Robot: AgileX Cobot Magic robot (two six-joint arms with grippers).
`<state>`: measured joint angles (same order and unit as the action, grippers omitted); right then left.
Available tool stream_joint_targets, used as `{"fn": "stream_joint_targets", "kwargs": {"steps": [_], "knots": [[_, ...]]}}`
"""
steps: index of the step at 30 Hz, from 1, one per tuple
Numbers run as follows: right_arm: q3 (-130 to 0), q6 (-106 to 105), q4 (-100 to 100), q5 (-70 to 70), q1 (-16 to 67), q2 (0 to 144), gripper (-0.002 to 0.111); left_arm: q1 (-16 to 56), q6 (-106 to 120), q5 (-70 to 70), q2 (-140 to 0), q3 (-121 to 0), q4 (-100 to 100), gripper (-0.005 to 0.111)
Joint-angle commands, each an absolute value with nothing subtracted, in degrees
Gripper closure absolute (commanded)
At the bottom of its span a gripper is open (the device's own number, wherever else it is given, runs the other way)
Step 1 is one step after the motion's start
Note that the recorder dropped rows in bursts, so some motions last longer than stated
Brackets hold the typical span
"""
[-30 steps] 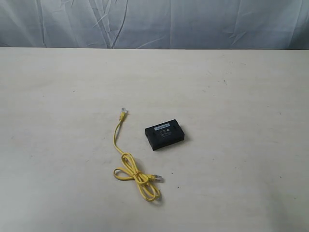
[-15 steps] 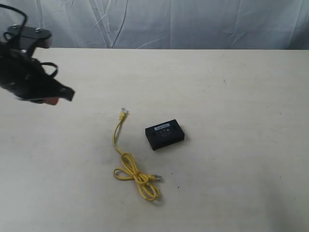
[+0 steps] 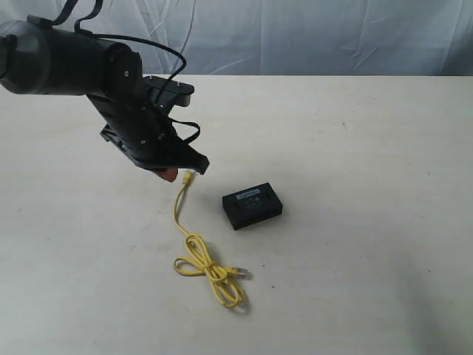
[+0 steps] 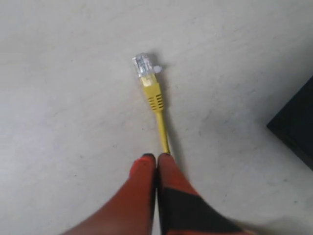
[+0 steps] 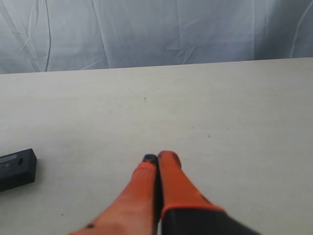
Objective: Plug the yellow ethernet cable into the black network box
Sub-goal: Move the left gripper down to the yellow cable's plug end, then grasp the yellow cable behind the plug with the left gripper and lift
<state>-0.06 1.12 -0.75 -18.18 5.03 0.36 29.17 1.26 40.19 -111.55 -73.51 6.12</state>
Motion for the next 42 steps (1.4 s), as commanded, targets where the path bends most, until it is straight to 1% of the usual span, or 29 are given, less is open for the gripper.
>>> {"fn": "stream_joint_targets", "kwargs": {"steps": [1,4,6,20,23,30,36,42], "knots": [[0.00,1.01,-0.58,-17.54,4.69,0.00,0.108,29.53,0.37,40.26,-113.27,-73.95,7.00,0.088],[0.00,1.01,-0.58,-17.54,4.69,0.00,0.108,29.80,0.37,40.40,-114.40,-73.95,7.46,0.072],[0.00,1.01,-0.58,-17.54,4.69,0.00,0.108,29.80,0.37,40.40,-114.66,-73.95,8.18,0.066],[0.00,1.01,-0.58,-17.54,4.69,0.00,0.108,29.80,0.37,38.46,-117.75,-73.95,6.85,0.067],[0.00,1.01,-0.58,-17.54,4.69,0.00,0.108,29.80,0.37,38.59,-118.02,-73.95,6.71,0.075],[0.00,1.01,-0.67,-17.54,4.69,0.00,0.108,29.80,1.11,39.22,-118.02,-73.95,5.41,0.107],[0.00,1.01,-0.67,-17.54,4.69,0.00,0.108,29.80,4.55,41.16,-117.48,-73.95,3.60,0.107],[0.00,1.01,-0.67,-17.54,4.69,0.00,0.108,29.68,15.84,47.51,-113.20,-73.95,2.40,0.107]]}}
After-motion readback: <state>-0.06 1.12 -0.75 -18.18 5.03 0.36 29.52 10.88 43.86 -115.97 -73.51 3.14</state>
